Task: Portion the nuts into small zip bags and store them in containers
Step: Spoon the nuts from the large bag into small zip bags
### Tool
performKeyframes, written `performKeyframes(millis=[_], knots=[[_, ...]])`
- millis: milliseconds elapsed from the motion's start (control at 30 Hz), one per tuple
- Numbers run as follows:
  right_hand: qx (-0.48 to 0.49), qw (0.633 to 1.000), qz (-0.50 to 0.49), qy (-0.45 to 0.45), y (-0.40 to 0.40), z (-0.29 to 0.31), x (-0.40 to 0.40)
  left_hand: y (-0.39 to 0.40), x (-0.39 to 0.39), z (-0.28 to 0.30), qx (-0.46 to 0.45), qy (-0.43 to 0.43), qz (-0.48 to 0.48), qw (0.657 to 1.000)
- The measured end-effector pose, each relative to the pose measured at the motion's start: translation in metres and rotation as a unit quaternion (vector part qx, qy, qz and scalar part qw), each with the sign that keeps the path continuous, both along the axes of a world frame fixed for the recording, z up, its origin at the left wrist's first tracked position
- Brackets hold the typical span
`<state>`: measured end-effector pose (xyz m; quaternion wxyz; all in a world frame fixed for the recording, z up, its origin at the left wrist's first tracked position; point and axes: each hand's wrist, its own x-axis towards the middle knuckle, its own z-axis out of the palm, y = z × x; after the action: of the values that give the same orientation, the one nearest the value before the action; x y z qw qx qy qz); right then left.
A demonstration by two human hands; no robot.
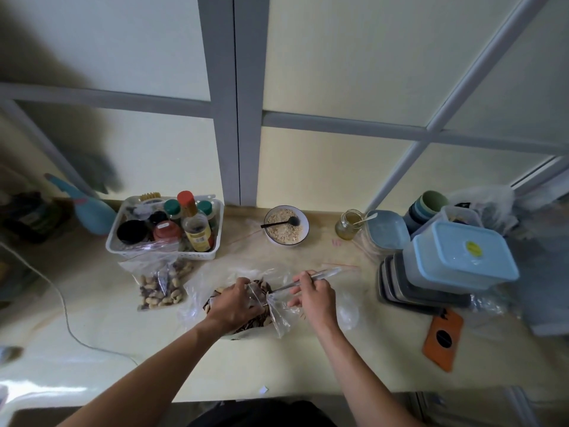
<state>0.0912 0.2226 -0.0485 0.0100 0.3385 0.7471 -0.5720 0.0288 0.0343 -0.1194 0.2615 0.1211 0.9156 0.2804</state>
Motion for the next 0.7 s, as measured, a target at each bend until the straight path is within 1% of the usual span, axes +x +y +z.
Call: performKeyframes(millis=[100, 200, 300, 400, 500, 567, 700], knots=[[0.017, 0.999, 0.052, 0.004, -0.005, 0.000, 0.000, 0.001, 0.003, 0.000, 0.016, 0.007, 0.002, 1.000], [0.050, 0.993, 0.102, 0.006, -0.009, 0.004, 0.000, -0.003, 0.006, -0.001, 0.010, 0.010, 0.019, 1.000], [0.060, 0.987, 0.151, 0.015, -0.012, 0.007, 0.002, -0.003, 0.008, 0.000, 0.009, 0.012, 0.027, 1.000], [0.067, 0.964, 0.256, 0.009, -0.013, 0.002, 0.006, -0.002, 0.010, -0.001, 0.011, 0.027, 0.016, 0.999], [0.039, 0.937, 0.347, 0.020, -0.016, 0.002, 0.013, 0.003, 0.012, -0.002, 0.016, 0.046, -0.004, 0.999], [0.029, 0.929, 0.368, 0.031, -0.017, 0.003, 0.016, 0.007, 0.013, 0.001, 0.019, 0.061, 0.003, 0.998], [0.032, 0.925, 0.375, 0.054, -0.011, 0.001, 0.017, 0.009, 0.016, 0.001, 0.034, 0.079, 0.029, 0.996]])
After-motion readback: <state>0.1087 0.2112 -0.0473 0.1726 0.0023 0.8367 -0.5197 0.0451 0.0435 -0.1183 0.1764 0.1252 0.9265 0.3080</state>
